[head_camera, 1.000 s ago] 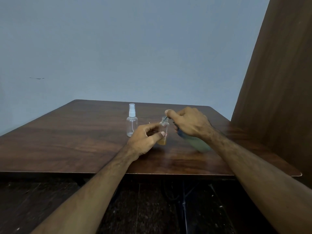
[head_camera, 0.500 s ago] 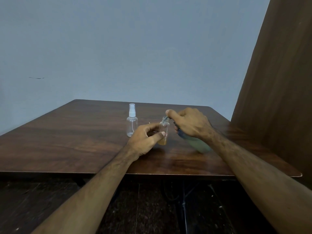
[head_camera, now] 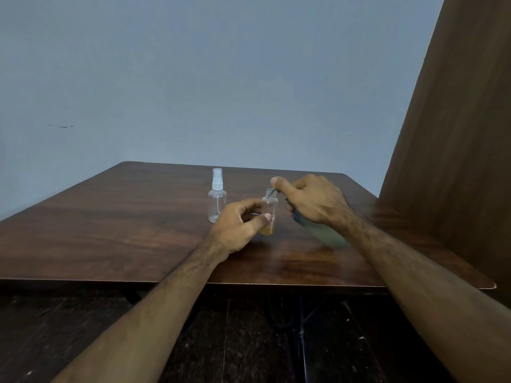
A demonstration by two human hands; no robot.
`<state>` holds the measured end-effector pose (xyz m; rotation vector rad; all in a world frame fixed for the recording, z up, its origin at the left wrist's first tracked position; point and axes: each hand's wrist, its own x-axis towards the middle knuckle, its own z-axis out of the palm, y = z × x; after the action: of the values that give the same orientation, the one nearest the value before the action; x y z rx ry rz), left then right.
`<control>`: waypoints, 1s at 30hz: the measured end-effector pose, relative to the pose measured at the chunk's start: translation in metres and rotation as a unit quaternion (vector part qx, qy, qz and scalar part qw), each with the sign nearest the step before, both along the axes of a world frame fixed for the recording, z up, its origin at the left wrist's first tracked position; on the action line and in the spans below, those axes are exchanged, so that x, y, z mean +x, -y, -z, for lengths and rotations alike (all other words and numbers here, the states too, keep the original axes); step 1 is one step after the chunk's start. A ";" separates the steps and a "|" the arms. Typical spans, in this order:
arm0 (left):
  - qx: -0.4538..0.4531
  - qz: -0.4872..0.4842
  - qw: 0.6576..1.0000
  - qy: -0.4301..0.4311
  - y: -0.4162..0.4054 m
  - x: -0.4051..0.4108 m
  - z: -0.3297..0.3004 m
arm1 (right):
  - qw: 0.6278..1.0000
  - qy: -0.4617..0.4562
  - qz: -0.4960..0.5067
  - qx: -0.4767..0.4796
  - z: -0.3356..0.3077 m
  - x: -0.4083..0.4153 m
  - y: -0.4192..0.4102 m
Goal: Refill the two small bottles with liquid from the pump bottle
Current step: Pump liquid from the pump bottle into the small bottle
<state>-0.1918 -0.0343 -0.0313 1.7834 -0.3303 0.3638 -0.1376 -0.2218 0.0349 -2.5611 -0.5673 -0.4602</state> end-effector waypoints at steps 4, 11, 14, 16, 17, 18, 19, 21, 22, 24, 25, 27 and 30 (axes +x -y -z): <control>0.008 0.003 1.000 0.002 0.000 0.000 0.001 | 1.000 -0.002 0.001 0.005 0.001 0.001 0.000; 0.003 0.014 1.000 0.006 0.001 -0.001 0.000 | 1.000 -0.001 -0.002 0.008 -0.004 0.002 -0.001; -0.004 0.015 1.000 0.009 0.001 -0.002 -0.001 | 1.000 0.009 0.002 -0.004 -0.004 0.001 -0.001; -0.003 0.013 1.000 0.013 0.000 -0.002 -0.002 | 1.000 0.009 0.002 -0.010 -0.003 0.001 0.000; 0.000 0.013 1.000 0.013 0.000 -0.002 -0.002 | 1.000 0.008 0.003 -0.011 -0.003 0.001 0.001; 0.004 0.013 1.000 0.012 0.000 -0.002 -0.001 | 1.000 0.006 0.005 -0.012 -0.002 0.001 0.001; 0.006 0.013 1.000 0.010 0.000 -0.001 -0.001 | 1.000 0.005 0.009 -0.012 -0.002 0.001 0.002; 0.004 0.011 1.000 0.002 0.000 0.000 -0.001 | 1.000 0.005 0.016 -0.010 -0.003 0.002 0.002; 0.003 0.011 1.000 0.000 0.000 0.000 -0.001 | 1.000 0.008 0.017 -0.011 -0.003 0.002 0.002; 0.003 0.013 1.000 0.002 0.000 0.000 -0.001 | 1.000 0.019 0.018 -0.015 -0.005 0.002 0.002; 0.004 0.014 1.000 0.002 0.000 0.000 -0.001 | 0.999 0.026 0.020 -0.016 -0.005 0.002 0.002; 0.003 0.017 1.000 0.004 0.001 -0.001 -0.001 | 0.999 0.033 0.022 -0.016 -0.008 0.003 0.003; 0.005 0.016 1.000 0.005 0.001 -0.002 -0.001 | 0.999 0.042 0.022 -0.024 -0.009 0.004 0.002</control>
<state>-0.1937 -0.0351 -0.0304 1.7842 -0.3678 0.3502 -0.1332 -0.2236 0.0442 -2.6136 -0.5590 -0.5775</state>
